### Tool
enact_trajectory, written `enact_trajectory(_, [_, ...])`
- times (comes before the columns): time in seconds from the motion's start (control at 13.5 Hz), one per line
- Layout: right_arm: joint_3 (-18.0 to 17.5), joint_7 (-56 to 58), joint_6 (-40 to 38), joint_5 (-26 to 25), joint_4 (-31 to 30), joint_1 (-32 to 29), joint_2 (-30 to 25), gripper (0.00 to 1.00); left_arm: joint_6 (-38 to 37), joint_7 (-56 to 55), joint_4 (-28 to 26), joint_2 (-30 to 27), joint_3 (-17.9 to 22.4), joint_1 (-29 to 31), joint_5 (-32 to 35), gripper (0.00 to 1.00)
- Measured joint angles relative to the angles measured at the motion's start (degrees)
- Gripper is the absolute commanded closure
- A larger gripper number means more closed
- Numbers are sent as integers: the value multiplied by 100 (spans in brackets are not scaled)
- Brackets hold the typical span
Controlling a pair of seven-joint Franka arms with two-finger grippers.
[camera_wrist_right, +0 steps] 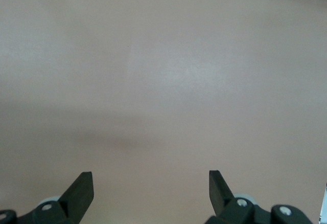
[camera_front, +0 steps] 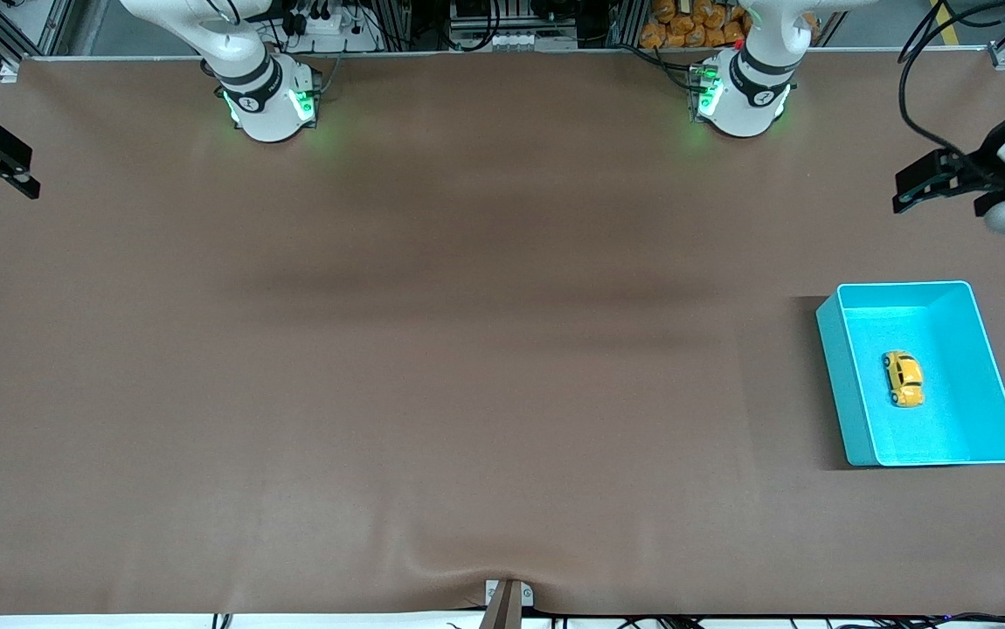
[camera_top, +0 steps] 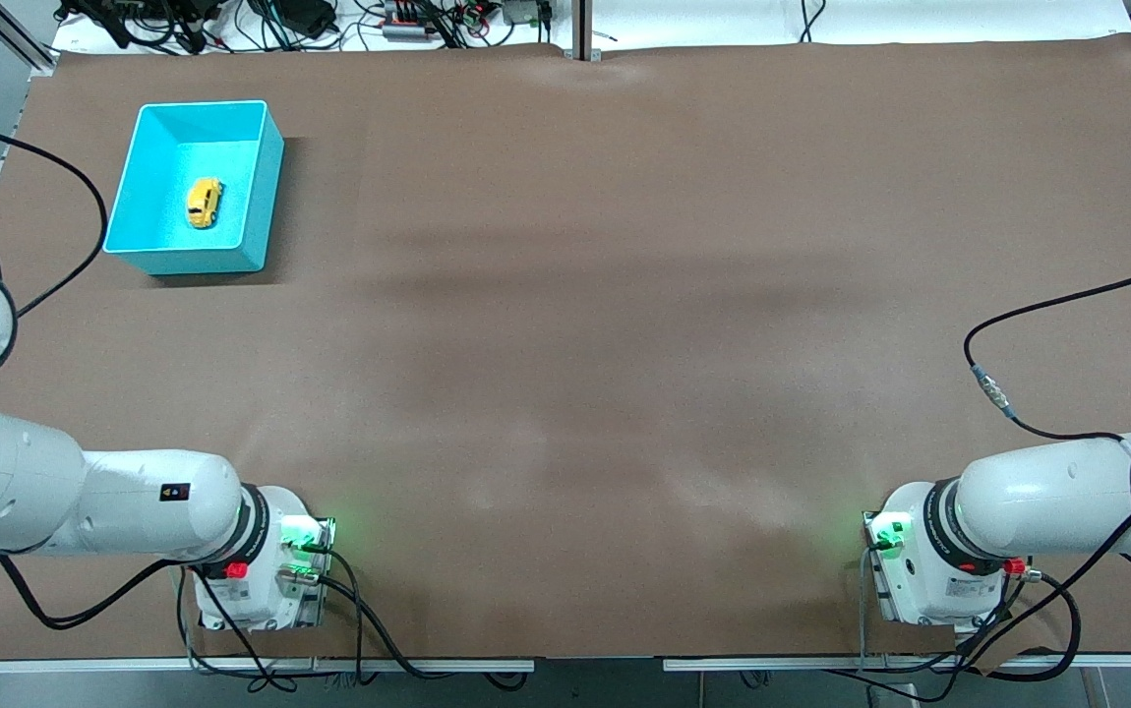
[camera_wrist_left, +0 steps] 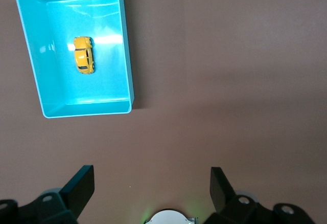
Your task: Wind and store yellow beetle car
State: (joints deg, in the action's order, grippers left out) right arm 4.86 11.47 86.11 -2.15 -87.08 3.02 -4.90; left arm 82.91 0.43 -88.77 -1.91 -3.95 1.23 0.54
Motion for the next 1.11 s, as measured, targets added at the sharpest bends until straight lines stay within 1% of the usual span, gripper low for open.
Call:
enact_trajectory(0.37, [0,0,-5,0,14,-14,0,0,-26,-267,13,-90,5,-79,-7,0])
enact_trajectory(0.82, [0,0,-7,0,15,-21,0,0,-25,-278,128,-91,54,-79,-21,0])
enact_trajectory(1.11, [0,0,-7,0,15,-24,0,0,-35,-278,160,-93,62,-78,-226,0])
